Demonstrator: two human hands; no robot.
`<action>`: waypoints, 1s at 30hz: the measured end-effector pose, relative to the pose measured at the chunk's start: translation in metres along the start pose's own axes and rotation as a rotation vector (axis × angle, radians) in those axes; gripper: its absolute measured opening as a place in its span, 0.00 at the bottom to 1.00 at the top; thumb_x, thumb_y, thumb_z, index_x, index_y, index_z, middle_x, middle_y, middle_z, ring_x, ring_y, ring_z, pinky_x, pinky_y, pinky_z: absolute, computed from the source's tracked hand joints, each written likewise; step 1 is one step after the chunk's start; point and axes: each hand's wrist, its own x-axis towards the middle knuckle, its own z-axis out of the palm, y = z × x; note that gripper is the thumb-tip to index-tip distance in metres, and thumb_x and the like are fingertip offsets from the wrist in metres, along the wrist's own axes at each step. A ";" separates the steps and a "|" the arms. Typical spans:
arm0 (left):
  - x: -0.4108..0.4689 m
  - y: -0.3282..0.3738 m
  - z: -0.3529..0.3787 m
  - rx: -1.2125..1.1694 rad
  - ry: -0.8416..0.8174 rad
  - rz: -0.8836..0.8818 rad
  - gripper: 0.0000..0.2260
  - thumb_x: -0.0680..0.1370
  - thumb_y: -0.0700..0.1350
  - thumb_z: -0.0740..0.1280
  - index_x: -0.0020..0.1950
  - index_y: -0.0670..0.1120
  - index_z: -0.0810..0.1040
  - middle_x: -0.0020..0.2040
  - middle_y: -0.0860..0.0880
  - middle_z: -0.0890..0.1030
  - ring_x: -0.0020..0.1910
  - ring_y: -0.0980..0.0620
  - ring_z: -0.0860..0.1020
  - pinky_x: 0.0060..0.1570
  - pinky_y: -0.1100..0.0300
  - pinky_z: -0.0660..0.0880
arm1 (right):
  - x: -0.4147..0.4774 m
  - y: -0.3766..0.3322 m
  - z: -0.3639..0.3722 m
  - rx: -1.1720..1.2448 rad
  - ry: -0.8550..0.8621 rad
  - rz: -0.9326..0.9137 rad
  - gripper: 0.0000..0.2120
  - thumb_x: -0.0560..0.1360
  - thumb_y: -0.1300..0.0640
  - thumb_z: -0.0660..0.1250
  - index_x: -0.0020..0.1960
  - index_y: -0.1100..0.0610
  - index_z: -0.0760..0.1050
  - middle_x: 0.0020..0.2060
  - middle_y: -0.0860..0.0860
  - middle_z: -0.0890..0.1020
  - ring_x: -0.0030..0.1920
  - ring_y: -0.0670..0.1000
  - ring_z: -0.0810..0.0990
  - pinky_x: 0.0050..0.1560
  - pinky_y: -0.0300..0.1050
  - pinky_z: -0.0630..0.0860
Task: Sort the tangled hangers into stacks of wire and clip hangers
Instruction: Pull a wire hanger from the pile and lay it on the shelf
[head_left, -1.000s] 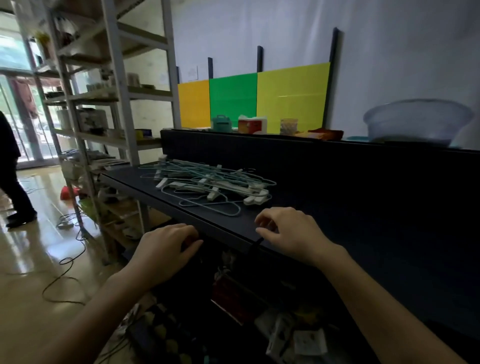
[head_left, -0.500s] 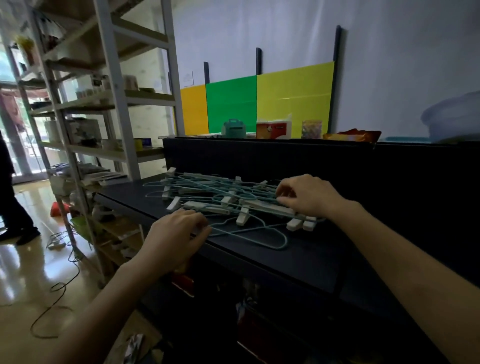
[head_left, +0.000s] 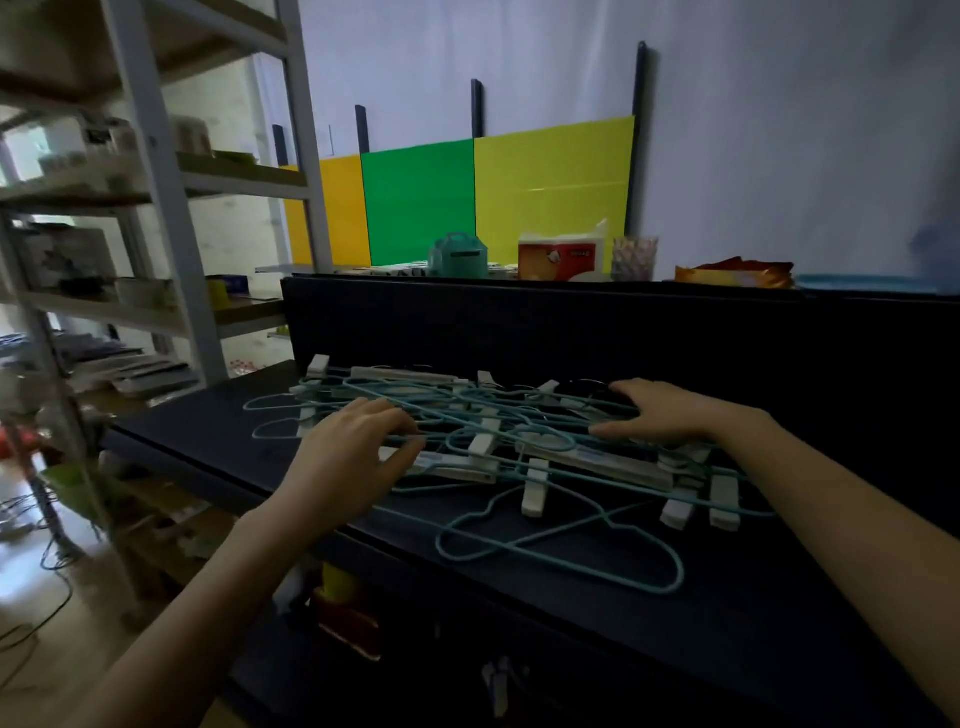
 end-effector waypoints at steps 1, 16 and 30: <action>0.004 -0.008 0.002 -0.004 0.000 0.012 0.11 0.77 0.53 0.61 0.54 0.49 0.78 0.50 0.53 0.78 0.52 0.53 0.74 0.43 0.64 0.66 | 0.003 0.000 0.001 0.018 -0.016 0.012 0.40 0.72 0.35 0.61 0.74 0.56 0.55 0.74 0.54 0.61 0.71 0.54 0.63 0.66 0.43 0.61; 0.082 -0.110 0.030 -0.149 -0.195 0.172 0.25 0.73 0.64 0.58 0.61 0.49 0.74 0.59 0.52 0.75 0.59 0.53 0.71 0.55 0.59 0.69 | -0.015 -0.022 -0.019 0.156 0.283 0.178 0.46 0.55 0.28 0.64 0.68 0.49 0.68 0.64 0.48 0.69 0.60 0.47 0.68 0.58 0.40 0.63; 0.125 -0.109 0.064 -0.375 -0.606 0.324 0.43 0.59 0.75 0.60 0.68 0.52 0.69 0.61 0.54 0.70 0.63 0.52 0.69 0.58 0.63 0.64 | -0.105 -0.055 0.004 0.209 0.747 0.323 0.35 0.55 0.33 0.70 0.59 0.46 0.74 0.51 0.37 0.73 0.48 0.39 0.76 0.42 0.32 0.70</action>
